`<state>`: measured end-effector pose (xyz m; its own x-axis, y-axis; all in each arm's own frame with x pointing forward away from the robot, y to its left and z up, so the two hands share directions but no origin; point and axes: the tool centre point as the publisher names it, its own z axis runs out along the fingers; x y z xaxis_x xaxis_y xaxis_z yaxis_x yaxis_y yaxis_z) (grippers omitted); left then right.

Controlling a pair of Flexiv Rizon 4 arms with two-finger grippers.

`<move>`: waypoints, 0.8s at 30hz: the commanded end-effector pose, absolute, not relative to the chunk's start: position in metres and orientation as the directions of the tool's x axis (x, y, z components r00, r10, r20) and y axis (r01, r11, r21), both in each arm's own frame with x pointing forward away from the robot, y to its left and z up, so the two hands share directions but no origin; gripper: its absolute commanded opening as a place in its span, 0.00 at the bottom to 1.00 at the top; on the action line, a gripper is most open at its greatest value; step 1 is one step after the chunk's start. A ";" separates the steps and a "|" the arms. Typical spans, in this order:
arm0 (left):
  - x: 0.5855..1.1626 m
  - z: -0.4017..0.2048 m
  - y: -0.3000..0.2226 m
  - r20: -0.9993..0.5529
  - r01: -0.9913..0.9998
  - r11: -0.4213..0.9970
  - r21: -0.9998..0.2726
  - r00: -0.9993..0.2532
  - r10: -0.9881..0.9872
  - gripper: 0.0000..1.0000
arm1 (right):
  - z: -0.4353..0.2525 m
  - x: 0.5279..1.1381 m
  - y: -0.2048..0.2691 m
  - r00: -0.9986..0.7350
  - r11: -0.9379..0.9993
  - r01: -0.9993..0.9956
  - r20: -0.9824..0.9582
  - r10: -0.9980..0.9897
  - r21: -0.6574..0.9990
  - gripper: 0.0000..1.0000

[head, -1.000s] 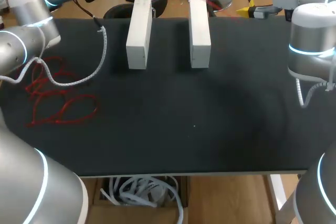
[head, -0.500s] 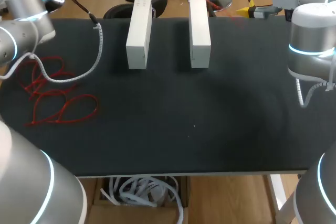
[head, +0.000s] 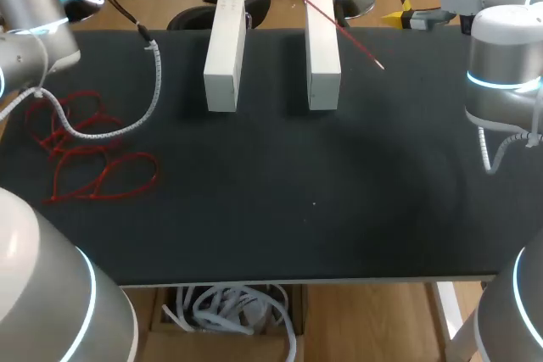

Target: Grab the tape and strap the tape.

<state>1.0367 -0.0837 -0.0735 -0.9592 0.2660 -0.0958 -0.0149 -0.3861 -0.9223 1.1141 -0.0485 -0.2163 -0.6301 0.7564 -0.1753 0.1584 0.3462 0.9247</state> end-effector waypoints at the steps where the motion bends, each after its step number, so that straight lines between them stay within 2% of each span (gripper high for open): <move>1: 1.026 -0.063 -0.085 0.038 -0.014 -0.365 -0.931 -0.998 -0.059 0.00 | -0.217 1.114 -0.049 -0.631 0.345 0.157 -0.175 0.756 0.925 1.00; 18: 1.002 -0.058 -0.090 0.037 0.014 -0.375 -0.927 -0.991 -0.129 0.00 | -0.217 1.114 -0.049 -0.631 0.345 0.157 -0.175 0.756 0.925 1.00; 24: 1.006 -0.053 -0.088 -0.034 0.090 -0.460 -0.883 -0.991 -0.128 0.00 | -0.217 1.114 -0.049 -0.631 0.345 0.157 -0.175 0.756 0.925 1.00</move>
